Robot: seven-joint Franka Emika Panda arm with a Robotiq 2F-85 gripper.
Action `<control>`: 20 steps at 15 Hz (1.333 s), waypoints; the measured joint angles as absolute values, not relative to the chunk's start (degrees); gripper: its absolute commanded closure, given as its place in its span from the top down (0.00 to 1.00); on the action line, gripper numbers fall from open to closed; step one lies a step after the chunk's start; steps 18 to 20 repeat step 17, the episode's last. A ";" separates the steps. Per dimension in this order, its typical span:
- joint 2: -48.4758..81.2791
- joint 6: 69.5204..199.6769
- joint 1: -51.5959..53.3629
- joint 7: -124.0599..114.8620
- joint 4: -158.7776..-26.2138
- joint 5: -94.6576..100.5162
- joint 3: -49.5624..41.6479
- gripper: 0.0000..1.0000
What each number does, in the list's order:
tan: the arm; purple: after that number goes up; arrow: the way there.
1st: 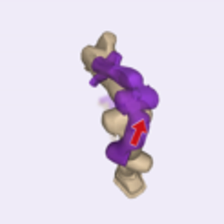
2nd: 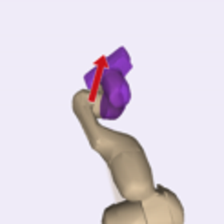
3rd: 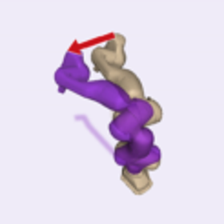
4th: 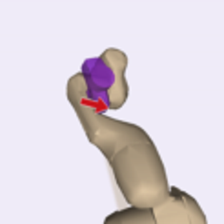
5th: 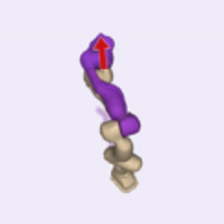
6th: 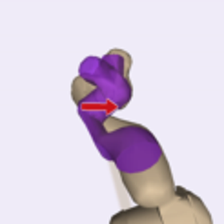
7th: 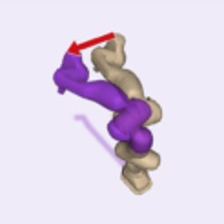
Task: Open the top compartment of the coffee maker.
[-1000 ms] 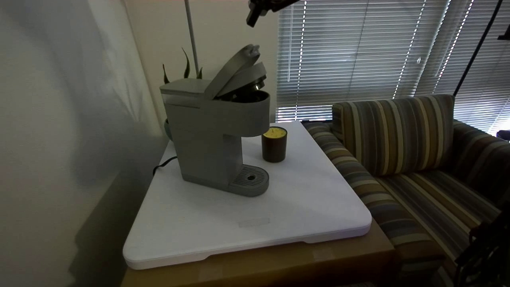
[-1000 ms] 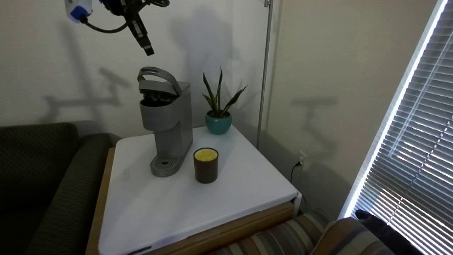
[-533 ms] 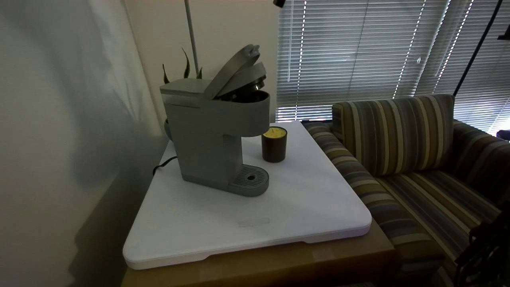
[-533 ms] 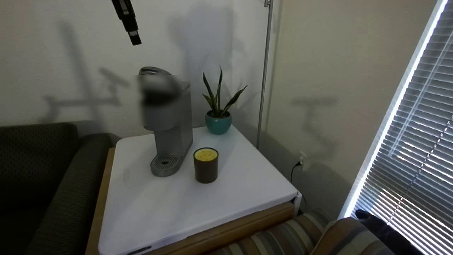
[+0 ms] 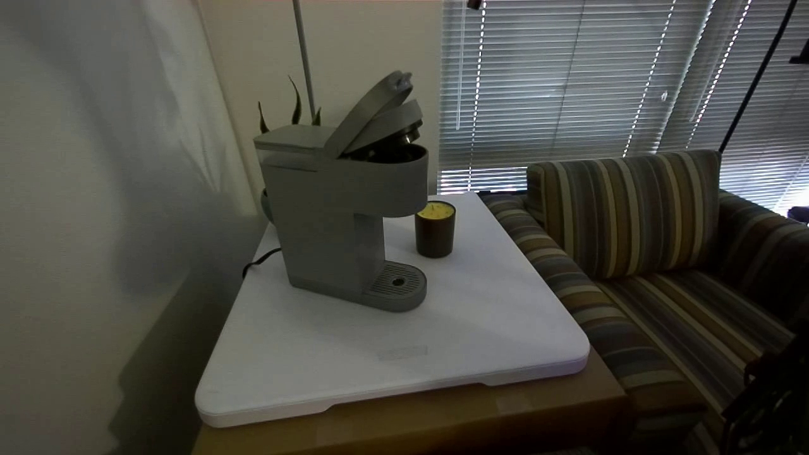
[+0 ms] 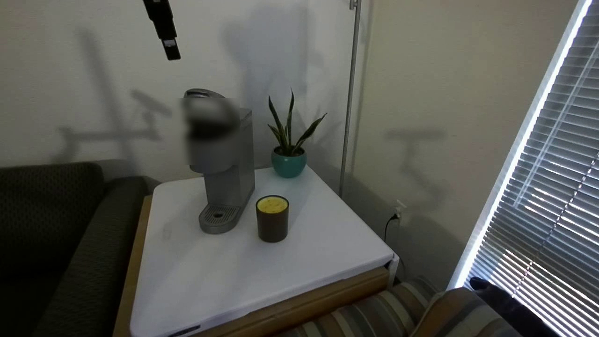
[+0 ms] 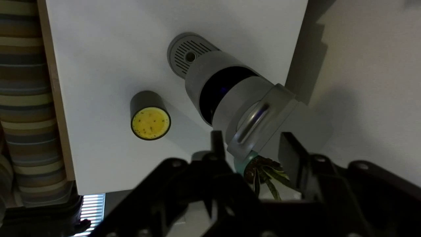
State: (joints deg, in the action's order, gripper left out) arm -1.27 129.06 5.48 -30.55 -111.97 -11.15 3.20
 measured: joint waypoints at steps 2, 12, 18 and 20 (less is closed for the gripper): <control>-1.27 129.06 5.48 -30.56 -111.97 -11.15 3.25 0.76; -1.27 129.06 5.60 -30.94 -111.97 -11.10 3.73 1.00; -1.27 129.06 5.64 -30.95 -111.98 -11.18 3.97 1.00; -1.27 129.06 5.64 -30.95 -111.98 -11.18 3.97 1.00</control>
